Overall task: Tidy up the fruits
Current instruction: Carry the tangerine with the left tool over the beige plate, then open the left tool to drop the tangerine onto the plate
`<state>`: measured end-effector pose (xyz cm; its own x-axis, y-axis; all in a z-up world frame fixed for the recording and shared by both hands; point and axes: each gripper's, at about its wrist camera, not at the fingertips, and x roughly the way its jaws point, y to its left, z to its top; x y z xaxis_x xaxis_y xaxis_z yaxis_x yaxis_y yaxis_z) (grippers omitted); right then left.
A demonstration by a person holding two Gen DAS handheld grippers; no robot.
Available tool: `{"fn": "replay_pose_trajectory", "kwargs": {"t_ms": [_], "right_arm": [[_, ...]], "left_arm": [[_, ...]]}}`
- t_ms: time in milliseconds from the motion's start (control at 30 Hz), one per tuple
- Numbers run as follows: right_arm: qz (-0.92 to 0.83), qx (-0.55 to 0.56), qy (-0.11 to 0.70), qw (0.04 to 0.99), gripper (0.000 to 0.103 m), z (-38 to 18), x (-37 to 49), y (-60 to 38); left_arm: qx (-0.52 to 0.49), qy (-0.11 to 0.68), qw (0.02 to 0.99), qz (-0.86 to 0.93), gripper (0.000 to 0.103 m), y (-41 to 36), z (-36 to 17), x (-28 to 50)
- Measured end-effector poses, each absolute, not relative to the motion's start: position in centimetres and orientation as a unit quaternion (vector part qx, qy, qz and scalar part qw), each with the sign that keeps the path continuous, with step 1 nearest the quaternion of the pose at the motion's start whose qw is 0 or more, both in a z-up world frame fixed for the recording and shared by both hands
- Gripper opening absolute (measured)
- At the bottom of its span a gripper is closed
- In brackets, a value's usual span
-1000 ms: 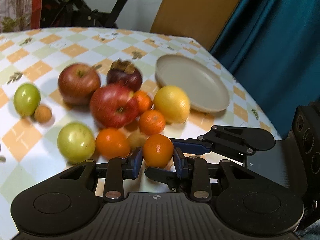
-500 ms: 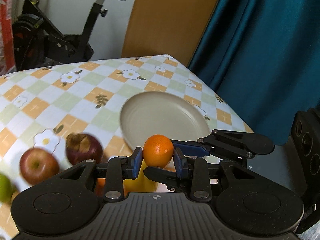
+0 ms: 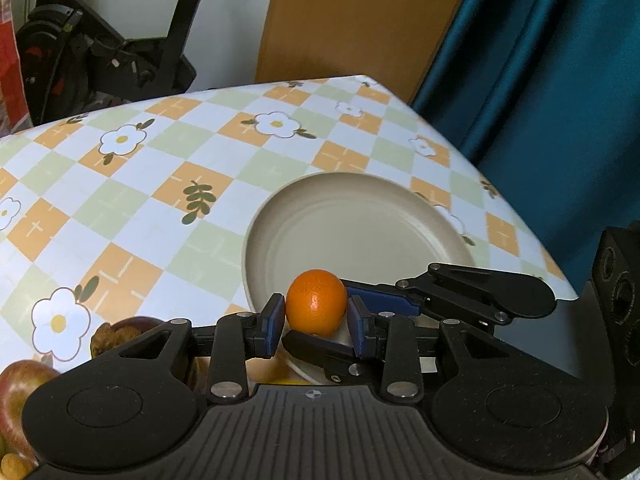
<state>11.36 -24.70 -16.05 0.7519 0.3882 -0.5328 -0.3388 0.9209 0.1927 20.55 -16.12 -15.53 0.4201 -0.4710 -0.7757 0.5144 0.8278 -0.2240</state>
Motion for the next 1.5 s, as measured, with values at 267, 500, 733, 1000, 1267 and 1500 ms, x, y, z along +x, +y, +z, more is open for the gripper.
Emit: {"fn": "replay_pose_trajectory", "kwargs": {"t_ms": [267,500,733,1000,1267,1500], "right_arm": [[0.19,0.05,0.309,0.93,0.044,-17.0,13.5,-24.7],[0.178,0.052,0.312,0.932,0.053,-17.0,13.9,-24.9],[0.166,0.064,0.31,0.934,0.057,-16.3,12.3,-25.9],[0.165,0.07,0.303,0.936,0.057,-15.5,10.0,-26.1],[0.19,0.078,0.277,0.939,0.057,-13.8,7.0,-25.4],[0.208,0.069,0.297,0.929,0.057,-14.4,5.4,-23.3]], "left_arm": [[0.043,0.45,0.847,-0.279,0.036,-17.1,-16.4,22.2],[0.062,0.444,0.853,-0.268,0.036,-17.5,-16.8,22.5],[0.08,0.437,0.857,-0.26,0.036,-17.3,-16.7,22.2],[0.072,0.438,0.86,-0.252,0.036,-16.4,-16.5,22.0],[0.028,0.426,0.861,-0.278,0.04,-14.3,-14.1,20.0],[0.045,0.441,0.844,-0.302,0.04,-13.1,-14.0,17.3]]}}
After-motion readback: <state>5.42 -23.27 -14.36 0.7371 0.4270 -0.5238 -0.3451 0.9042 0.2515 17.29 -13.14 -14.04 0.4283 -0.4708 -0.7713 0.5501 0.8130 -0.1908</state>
